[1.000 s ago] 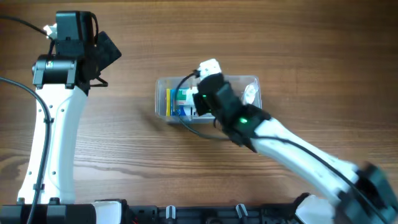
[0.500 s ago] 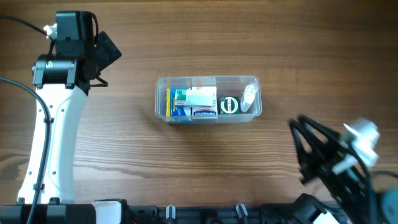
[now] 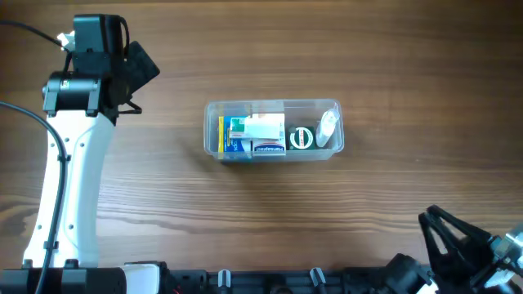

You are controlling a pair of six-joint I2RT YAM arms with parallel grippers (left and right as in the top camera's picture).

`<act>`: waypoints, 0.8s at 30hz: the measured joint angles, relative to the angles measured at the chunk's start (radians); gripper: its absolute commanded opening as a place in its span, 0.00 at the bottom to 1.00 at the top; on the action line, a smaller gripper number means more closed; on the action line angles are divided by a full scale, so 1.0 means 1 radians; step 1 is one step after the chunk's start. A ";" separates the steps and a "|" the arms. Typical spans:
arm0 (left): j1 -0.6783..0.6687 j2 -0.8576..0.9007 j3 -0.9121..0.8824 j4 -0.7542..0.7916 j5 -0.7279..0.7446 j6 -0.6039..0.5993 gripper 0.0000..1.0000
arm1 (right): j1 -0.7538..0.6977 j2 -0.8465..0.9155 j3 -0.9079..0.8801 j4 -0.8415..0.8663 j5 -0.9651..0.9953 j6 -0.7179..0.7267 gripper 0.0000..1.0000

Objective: Pack container
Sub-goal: 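Withdraw the right gripper up and away from the container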

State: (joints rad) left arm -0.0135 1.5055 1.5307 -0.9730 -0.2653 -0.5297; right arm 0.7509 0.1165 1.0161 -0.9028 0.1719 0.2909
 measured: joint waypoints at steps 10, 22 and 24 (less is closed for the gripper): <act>0.000 0.000 0.000 0.000 0.000 0.000 1.00 | 0.000 -0.038 0.000 0.006 -0.082 0.003 0.44; 0.000 0.000 0.000 0.000 0.000 0.000 1.00 | 0.000 -0.059 0.000 0.005 -0.112 0.209 1.00; 0.000 0.000 0.000 0.000 0.000 0.000 1.00 | 0.000 -0.059 0.000 -0.010 -0.108 0.257 1.00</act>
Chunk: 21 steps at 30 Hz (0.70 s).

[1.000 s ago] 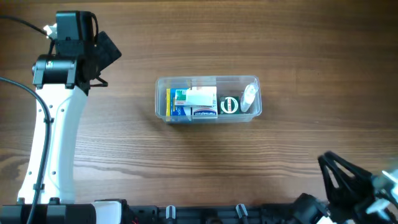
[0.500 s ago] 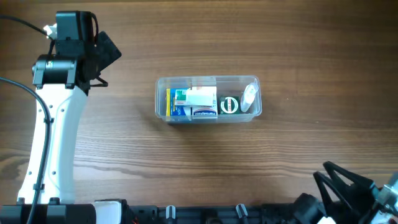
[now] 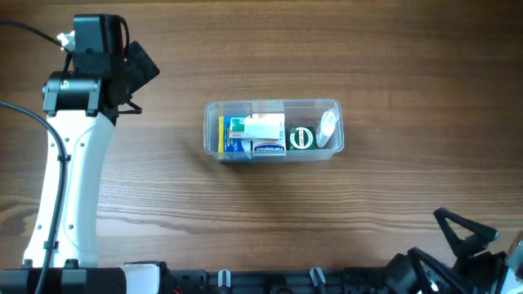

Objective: Pack container

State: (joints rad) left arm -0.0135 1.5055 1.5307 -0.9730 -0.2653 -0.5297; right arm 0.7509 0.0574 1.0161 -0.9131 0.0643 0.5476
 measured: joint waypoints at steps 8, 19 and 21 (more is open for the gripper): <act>0.000 0.000 0.000 0.000 0.000 0.000 1.00 | 0.000 0.000 -0.018 -0.022 0.079 0.226 1.00; 0.000 0.000 0.000 0.000 0.000 0.000 1.00 | 0.000 -0.005 -0.483 0.497 0.248 0.618 1.00; 0.000 0.000 0.000 0.000 0.000 0.000 1.00 | 0.000 -0.005 -0.566 0.668 0.250 0.567 1.00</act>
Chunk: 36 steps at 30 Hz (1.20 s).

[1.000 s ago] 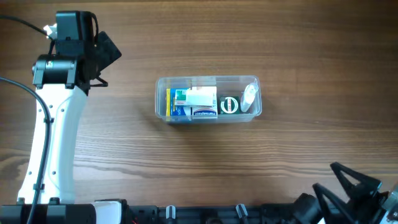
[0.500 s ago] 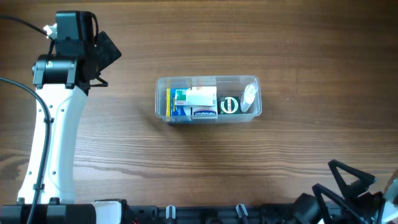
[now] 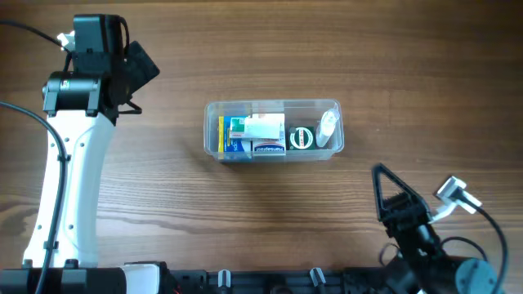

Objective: Pack container

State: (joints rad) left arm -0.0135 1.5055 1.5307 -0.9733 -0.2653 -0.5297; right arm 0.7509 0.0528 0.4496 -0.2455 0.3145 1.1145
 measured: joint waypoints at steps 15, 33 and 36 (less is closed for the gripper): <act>0.000 0.000 0.000 0.000 0.000 0.000 1.00 | -0.045 -0.034 -0.341 0.427 -0.135 -0.575 1.00; 0.000 0.000 0.000 0.000 0.000 0.000 1.00 | -0.365 -0.037 -0.443 0.247 -0.322 -0.917 1.00; 0.000 0.000 0.000 0.000 0.000 0.000 1.00 | -0.375 -0.037 -0.443 0.247 -0.322 -0.965 1.00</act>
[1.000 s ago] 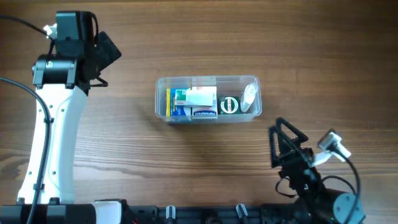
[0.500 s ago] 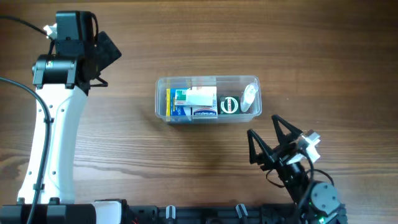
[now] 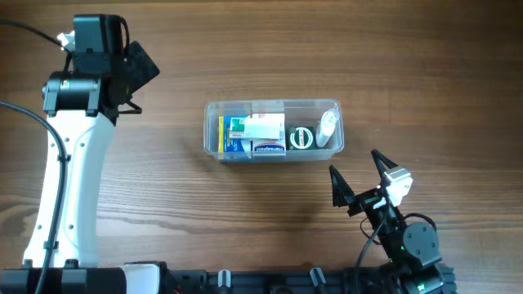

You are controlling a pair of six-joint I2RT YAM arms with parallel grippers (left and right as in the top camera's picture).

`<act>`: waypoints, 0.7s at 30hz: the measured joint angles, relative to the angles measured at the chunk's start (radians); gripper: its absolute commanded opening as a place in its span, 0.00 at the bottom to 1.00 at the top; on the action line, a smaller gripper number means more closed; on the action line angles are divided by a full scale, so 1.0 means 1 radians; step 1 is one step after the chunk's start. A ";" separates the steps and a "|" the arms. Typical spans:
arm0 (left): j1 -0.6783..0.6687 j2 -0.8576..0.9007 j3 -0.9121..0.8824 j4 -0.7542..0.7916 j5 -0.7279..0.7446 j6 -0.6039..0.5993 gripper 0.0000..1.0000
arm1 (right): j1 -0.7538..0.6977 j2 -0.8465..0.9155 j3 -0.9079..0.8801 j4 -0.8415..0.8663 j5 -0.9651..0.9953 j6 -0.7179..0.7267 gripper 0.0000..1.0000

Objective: Pack container

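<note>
The clear plastic container [image 3: 274, 129] lies at the table's middle. Inside it are a blue and yellow box [image 3: 233, 137], a white box [image 3: 264, 126], a green round item [image 3: 302, 138] and a white tube [image 3: 328, 128]. My right gripper [image 3: 357, 170] is open and empty, its two black fingers spread just below the container's front right corner and apart from it. My left gripper [image 3: 140, 64] rests far off at the upper left. Its fingers form one dark shape with no gap showing.
The white left arm [image 3: 69, 180] runs down the left side of the brown wooden table [image 3: 425, 65]. A dark rail [image 3: 245, 282] runs along the front edge. The right arm's base and cable [image 3: 409, 245] sit at the lower right.
My right gripper has moved up and to the left, closer to the container's front right corner, with both spread fingers now showing. The left arm and the container's contents are unchanged.
My right gripper was open at the table's lower right corner, then lower still at that edge. Later it stood further left and up, in front of the container's right end, and now it is just below that corner. The left arm stayed still.
</note>
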State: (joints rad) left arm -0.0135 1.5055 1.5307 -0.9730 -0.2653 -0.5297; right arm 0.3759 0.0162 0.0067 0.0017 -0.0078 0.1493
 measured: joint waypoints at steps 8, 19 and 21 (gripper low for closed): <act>0.000 0.000 0.000 0.000 0.000 0.000 1.00 | 0.000 0.000 0.000 0.000 0.000 -0.024 1.00; 0.000 0.000 0.000 0.000 0.000 0.000 1.00 | 0.000 0.000 0.000 0.000 0.000 -0.024 1.00; 0.000 0.000 0.000 0.000 0.000 0.000 1.00 | 0.000 0.000 0.000 0.000 0.000 -0.024 1.00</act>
State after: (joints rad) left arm -0.0135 1.5055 1.5307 -0.9730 -0.2653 -0.5297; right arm 0.3759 0.0162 0.0067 0.0017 -0.0082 0.1253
